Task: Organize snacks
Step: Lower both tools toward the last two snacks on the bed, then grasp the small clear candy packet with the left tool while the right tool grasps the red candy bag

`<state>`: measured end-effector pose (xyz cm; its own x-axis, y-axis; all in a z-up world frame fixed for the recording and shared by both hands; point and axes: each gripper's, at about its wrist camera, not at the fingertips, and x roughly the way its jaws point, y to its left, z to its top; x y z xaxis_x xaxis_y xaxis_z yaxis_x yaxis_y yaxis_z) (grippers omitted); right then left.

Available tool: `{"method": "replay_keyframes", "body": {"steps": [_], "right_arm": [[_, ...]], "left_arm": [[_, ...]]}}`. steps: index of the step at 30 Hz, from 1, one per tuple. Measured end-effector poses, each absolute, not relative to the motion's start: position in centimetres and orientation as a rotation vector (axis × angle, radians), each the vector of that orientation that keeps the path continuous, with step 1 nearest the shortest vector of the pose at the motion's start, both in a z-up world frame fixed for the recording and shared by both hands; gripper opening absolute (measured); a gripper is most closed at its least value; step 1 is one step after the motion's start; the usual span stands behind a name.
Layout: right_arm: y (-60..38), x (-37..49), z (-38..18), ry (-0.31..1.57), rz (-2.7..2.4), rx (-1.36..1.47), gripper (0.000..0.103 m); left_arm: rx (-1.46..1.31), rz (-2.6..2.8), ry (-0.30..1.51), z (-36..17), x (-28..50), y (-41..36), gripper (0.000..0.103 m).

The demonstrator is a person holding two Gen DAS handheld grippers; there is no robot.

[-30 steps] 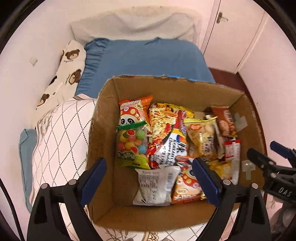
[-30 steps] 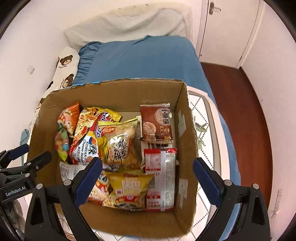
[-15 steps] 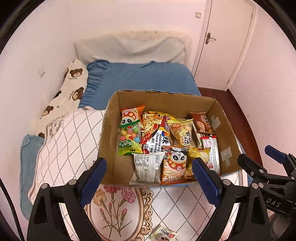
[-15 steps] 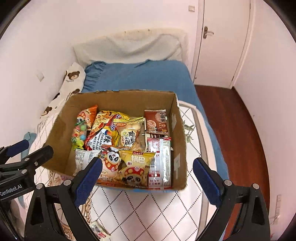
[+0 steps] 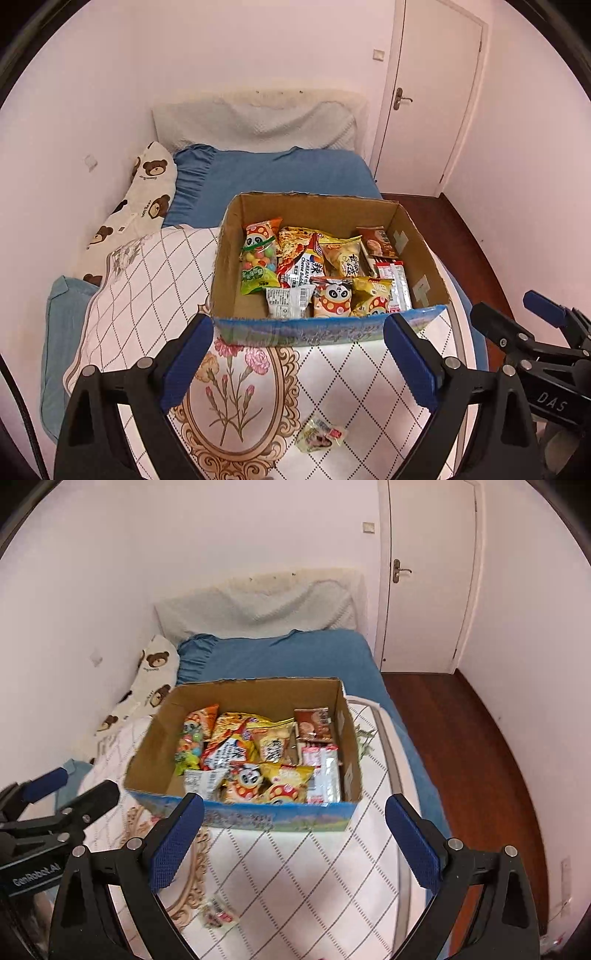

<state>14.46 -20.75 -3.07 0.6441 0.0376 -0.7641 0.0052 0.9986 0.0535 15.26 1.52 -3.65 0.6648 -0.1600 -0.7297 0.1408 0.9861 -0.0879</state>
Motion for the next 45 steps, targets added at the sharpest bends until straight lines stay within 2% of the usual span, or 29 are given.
{"method": "replay_keyframes", "body": {"steps": [4,9,10,12,14,18,22,24,34,37,38,42,43,45], "right_arm": [[-21.1,12.6,-3.3,0.886,0.042,0.098,0.1],[-23.0,10.1,-7.7,1.005,0.11,0.23,0.099],[-23.5,9.7,-9.1,1.042,0.118,0.262,0.095],[-24.8,8.4,-12.4,1.131,0.127,0.339,0.063],[-25.9,7.1,-14.9,1.174,0.111,0.389,0.057],[-27.8,3.7,-19.8,1.265,0.027,0.428,0.057],[-29.0,1.5,-23.0,1.313,-0.012,0.485,0.056],[-28.9,0.9,-24.3,1.337,-0.01,0.503,0.052],[-28.4,0.7,-26.1,1.349,-0.036,0.521,0.052],[-28.6,0.7,-26.0,1.342,-0.043,0.528,0.052],[-28.6,0.7,-26.0,1.339,-0.046,0.532,0.052],[-29.2,0.1,-25.6,1.331,-0.048,0.562,0.053],[-29.2,0.0,-25.6,1.339,-0.045,0.56,0.055],[-29.1,0.0,-25.8,1.35,-0.044,0.564,0.066]], "left_arm": [[-0.046,-0.161,0.838,-4.1,13.7,2.3,0.095],[-0.026,-0.141,0.911,-7.6,11.6,2.7,0.095],[-0.017,-0.136,0.933,-8.6,11.3,2.7,0.095],[-0.009,-0.126,0.995,-11.1,10.6,3.0,0.095],[-0.003,-0.112,1.034,-13.2,10.1,3.3,0.095],[0.001,-0.099,1.145,-18.1,9.0,3.9,0.095],[0.03,-0.119,1.207,-20.7,8.9,3.4,0.095],[0.044,-0.139,1.213,-21.2,9.4,2.8,0.095],[0.211,-0.344,1.378,-27.5,14.4,-4.0,0.094],[0.242,-0.361,1.411,-29.4,14.8,-5.1,0.067],[0.232,-0.355,1.417,-29.6,14.8,-5.2,0.062],[0.143,-0.353,1.441,-29.2,13.7,-3.9,0.061],[0.117,-0.355,1.457,-29.3,12.9,-3.3,0.061],[0.084,-0.332,1.474,-29.6,11.1,-2.1,0.061]]}}
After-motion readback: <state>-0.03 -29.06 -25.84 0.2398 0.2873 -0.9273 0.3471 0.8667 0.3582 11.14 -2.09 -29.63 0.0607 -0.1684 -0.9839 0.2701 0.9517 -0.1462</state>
